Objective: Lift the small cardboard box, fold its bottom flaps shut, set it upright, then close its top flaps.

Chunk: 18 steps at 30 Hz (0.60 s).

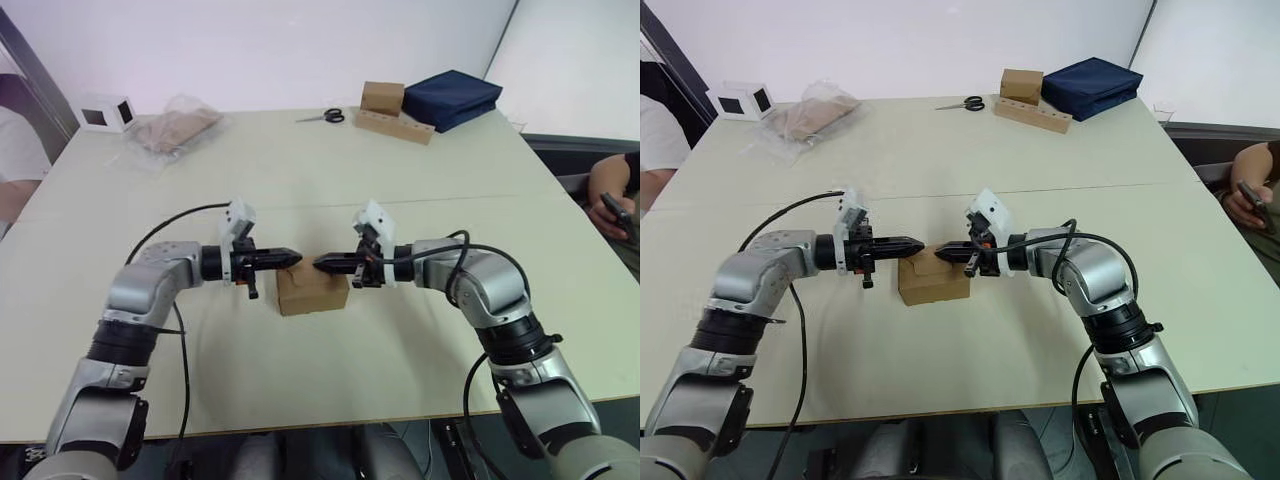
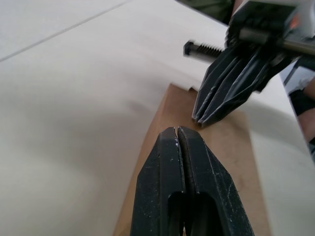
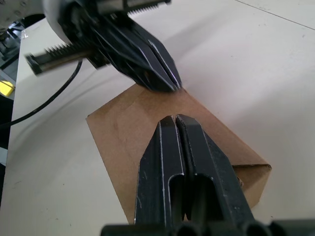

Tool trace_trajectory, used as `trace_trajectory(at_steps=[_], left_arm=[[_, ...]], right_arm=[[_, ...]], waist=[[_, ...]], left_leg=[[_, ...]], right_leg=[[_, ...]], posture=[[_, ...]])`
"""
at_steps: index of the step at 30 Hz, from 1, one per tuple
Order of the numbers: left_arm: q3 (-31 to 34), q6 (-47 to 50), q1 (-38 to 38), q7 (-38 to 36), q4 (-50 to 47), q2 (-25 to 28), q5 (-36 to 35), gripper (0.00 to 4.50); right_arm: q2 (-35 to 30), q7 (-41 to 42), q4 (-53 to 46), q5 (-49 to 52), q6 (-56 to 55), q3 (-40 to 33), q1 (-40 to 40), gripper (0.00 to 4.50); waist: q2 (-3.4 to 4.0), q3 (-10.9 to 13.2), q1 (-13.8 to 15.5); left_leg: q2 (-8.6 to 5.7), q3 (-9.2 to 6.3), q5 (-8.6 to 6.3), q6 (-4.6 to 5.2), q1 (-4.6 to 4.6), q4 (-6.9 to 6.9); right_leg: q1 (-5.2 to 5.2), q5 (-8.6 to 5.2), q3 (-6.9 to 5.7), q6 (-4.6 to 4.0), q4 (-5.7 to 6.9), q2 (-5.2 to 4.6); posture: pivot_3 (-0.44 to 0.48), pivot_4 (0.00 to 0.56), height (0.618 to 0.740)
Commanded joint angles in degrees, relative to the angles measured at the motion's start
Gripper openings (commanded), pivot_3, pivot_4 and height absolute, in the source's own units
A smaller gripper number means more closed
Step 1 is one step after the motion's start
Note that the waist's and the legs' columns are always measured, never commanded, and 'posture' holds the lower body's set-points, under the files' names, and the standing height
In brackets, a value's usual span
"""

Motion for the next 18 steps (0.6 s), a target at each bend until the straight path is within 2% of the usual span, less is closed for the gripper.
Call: trace_trajectory(at_steps=[1, 10, 18], left_arm=[[-1.1, -3.4, -1.4, -0.6, 2.6, -0.7, 2.5, 0.02], [0.2, -3.9, -3.2, -0.6, 4.0, -2.6, 2.5, 0.02], [0.4, -3.1, -3.5, -0.5, 3.2, -3.2, 1.9, 0.02]], right_arm=[[0.1, -0.8, -5.0, 1.3, 0.7, -1.5, -0.1, 0.0], [-1.1, -2.7, -12.5, 3.6, 3.9, -3.0, 2.7, 0.0], [-1.0, -4.8, -13.8, 2.1, 3.0, -1.3, 5.5, 0.0]], waist=[[0.0, 0.0, 0.0], [0.0, 0.0, 0.0], [0.0, 0.0, 0.0]], left_leg=[[-0.01, 0.0, 0.0, 0.0, 0.0, 0.01], [-0.02, -0.01, 0.0, 0.0, 0.0, 0.01], [-0.01, -0.01, 0.0, 0.0, 0.0, 0.01]], right_leg=[[0.01, 0.0, 0.0, 0.0, 0.0, -0.02], [0.01, 0.0, 0.0, 0.0, 0.0, -0.02], [0.01, 0.0, 0.0, 0.0, 0.0, -0.01]], posture=[[0.0, 0.15, 0.74], [0.0, 0.15, 0.74], [0.0, 0.15, 0.74]])
